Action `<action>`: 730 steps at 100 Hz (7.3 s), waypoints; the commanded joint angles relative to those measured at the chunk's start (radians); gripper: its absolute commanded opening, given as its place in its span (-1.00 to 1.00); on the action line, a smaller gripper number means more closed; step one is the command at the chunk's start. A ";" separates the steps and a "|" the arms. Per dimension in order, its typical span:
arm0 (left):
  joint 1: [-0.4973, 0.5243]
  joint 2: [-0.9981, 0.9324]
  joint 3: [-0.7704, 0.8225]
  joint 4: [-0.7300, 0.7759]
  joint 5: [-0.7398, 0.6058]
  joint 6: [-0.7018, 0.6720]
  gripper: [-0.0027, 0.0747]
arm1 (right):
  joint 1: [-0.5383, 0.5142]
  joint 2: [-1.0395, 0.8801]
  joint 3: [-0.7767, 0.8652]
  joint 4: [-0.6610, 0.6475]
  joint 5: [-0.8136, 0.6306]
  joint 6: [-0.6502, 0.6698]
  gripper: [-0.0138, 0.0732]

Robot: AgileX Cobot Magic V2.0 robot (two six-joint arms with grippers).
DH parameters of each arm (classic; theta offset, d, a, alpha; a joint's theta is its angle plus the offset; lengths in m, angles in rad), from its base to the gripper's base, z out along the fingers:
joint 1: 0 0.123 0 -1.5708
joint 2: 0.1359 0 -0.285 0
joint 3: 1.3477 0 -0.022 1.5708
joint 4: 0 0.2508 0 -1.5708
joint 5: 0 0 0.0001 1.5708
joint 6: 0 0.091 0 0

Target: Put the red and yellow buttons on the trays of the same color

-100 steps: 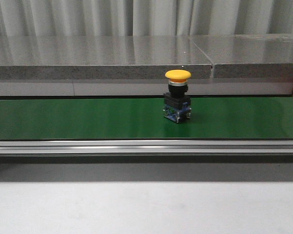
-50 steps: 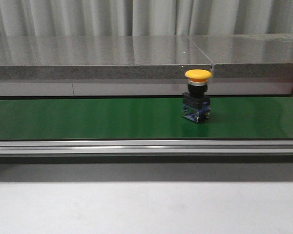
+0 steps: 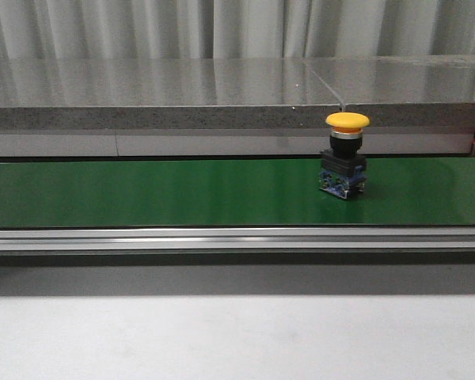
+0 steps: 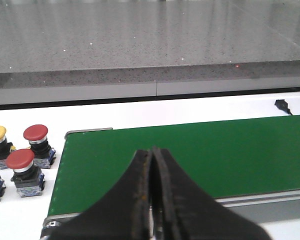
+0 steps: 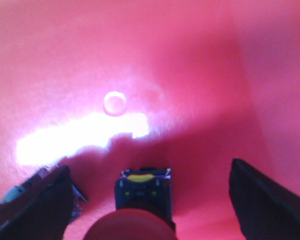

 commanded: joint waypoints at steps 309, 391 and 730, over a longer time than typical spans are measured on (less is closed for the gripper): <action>-0.006 0.006 -0.028 -0.008 -0.077 -0.005 -0.98 | 0.073 -0.933 0.658 0.007 -0.076 0.035 -0.58; -0.006 0.006 -0.028 -0.008 -0.077 -0.005 -0.98 | -0.203 -0.666 0.665 0.001 -0.335 0.137 -0.58; -0.006 0.006 -0.028 -0.008 -0.077 -0.005 -0.98 | 0.373 -1.258 0.944 0.062 -0.476 -0.007 0.49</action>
